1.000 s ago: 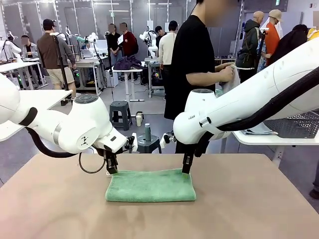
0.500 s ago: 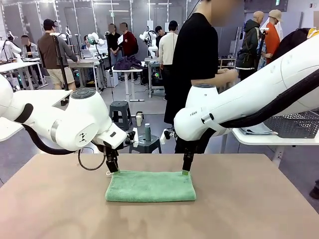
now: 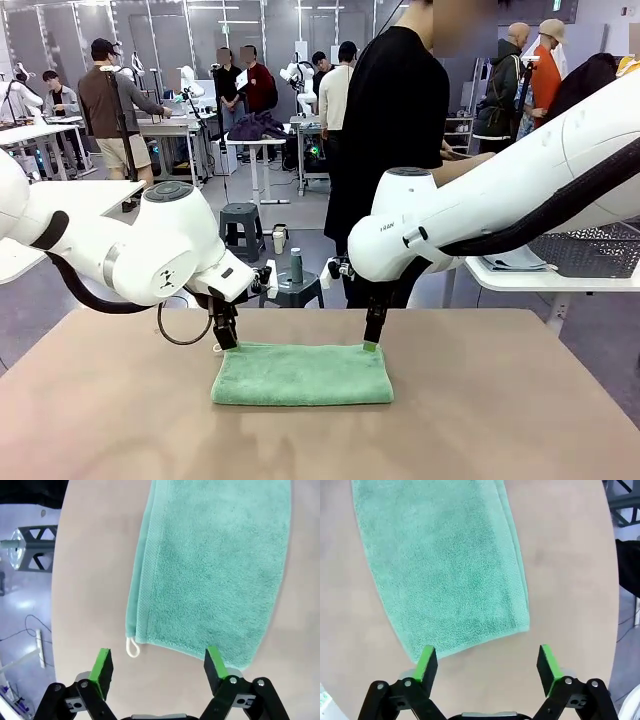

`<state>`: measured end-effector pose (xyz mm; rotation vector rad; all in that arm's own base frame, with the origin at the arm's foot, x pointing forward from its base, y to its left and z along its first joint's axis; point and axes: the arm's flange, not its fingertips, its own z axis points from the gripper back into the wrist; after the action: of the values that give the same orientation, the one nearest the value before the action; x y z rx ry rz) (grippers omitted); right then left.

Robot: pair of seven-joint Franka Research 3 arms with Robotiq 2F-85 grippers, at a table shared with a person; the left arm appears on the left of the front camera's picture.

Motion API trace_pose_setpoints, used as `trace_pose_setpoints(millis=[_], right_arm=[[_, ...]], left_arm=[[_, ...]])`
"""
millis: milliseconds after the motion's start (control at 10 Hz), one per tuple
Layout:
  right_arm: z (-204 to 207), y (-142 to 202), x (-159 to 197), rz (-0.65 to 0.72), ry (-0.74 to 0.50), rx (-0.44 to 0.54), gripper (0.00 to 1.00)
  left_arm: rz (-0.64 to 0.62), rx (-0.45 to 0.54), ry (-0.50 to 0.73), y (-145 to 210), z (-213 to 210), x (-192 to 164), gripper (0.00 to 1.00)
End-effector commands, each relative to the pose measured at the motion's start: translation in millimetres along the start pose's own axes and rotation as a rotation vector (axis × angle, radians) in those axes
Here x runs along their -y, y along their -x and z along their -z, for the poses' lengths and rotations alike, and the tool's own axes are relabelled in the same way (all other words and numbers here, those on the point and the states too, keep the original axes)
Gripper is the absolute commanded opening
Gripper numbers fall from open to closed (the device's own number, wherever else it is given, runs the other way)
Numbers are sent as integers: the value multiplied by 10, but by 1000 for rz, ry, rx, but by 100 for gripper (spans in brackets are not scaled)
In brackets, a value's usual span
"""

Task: Fold the towels and place them in the basket.
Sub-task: When a person lays out a Towel with hook on the table, fold it in half twice.

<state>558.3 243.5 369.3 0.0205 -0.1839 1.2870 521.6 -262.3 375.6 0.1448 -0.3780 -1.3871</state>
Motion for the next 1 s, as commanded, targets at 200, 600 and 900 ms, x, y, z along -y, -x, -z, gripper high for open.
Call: trace_pose_setpoints(millis=[200,600,900], right_arm=[[-456,66,-311,349,33,-43,100],[-405,196,-404,666,42,-48,100],[-323,369,-377,915,114,-79,100]], left_arm=[[-264,51,28,400,-763,588,92],[-429,101,-5,892,-1530,1265,92],[-570,89,-23,1567,-1807,1757,92]])
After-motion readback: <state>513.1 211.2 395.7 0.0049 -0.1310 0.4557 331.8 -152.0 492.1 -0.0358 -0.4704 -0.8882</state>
